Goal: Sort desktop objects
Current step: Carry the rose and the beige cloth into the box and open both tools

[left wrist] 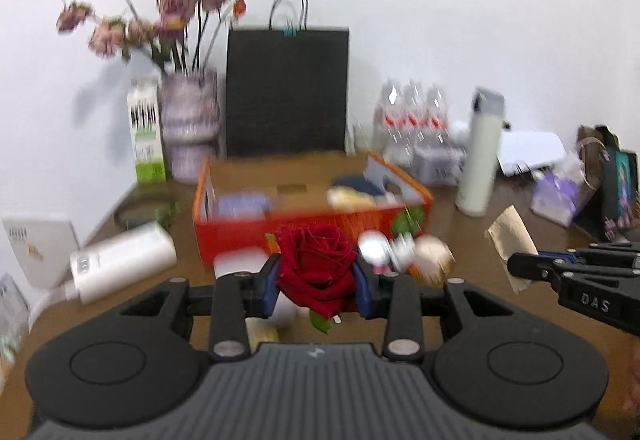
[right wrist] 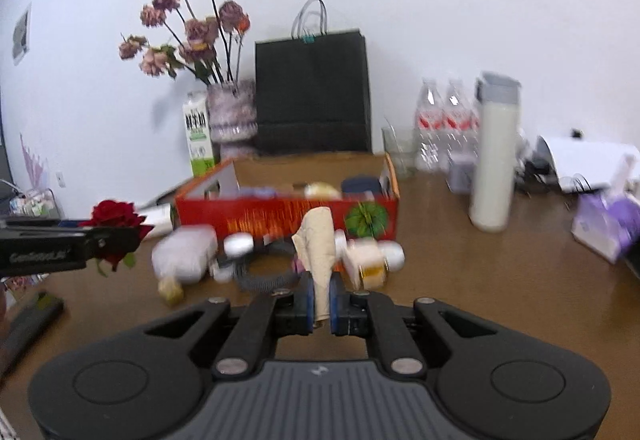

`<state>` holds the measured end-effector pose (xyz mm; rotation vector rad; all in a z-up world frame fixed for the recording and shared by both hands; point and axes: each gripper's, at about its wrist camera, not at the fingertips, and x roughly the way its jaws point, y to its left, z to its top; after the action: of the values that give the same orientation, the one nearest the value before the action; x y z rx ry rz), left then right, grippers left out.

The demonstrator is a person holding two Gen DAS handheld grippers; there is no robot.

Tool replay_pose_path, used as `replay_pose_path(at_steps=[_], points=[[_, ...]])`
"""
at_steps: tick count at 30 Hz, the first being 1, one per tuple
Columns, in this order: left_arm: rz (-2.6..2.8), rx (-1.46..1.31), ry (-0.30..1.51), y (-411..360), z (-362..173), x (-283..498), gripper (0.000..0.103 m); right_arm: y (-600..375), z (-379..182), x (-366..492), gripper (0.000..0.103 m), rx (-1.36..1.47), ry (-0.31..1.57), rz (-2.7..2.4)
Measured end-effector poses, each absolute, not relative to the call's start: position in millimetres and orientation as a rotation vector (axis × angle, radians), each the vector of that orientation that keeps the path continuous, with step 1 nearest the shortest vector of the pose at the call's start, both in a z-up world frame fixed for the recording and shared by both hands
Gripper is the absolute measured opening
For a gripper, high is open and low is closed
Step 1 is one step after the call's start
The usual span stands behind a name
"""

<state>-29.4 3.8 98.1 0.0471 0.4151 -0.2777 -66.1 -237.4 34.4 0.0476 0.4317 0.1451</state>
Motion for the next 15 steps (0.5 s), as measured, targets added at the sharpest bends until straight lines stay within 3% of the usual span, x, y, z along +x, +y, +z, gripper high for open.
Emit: replay_pose_path(at_steps=[7,15], points=[[-0.278,-0.036,0.464,14,134,109,0.037,-243,79,50,0.006,0.137,0.395,0.212],[-0.162,-0.075,0.745,15,95,283,0.037,-239,69,246,0.006,0.276,0.637,0.341]])
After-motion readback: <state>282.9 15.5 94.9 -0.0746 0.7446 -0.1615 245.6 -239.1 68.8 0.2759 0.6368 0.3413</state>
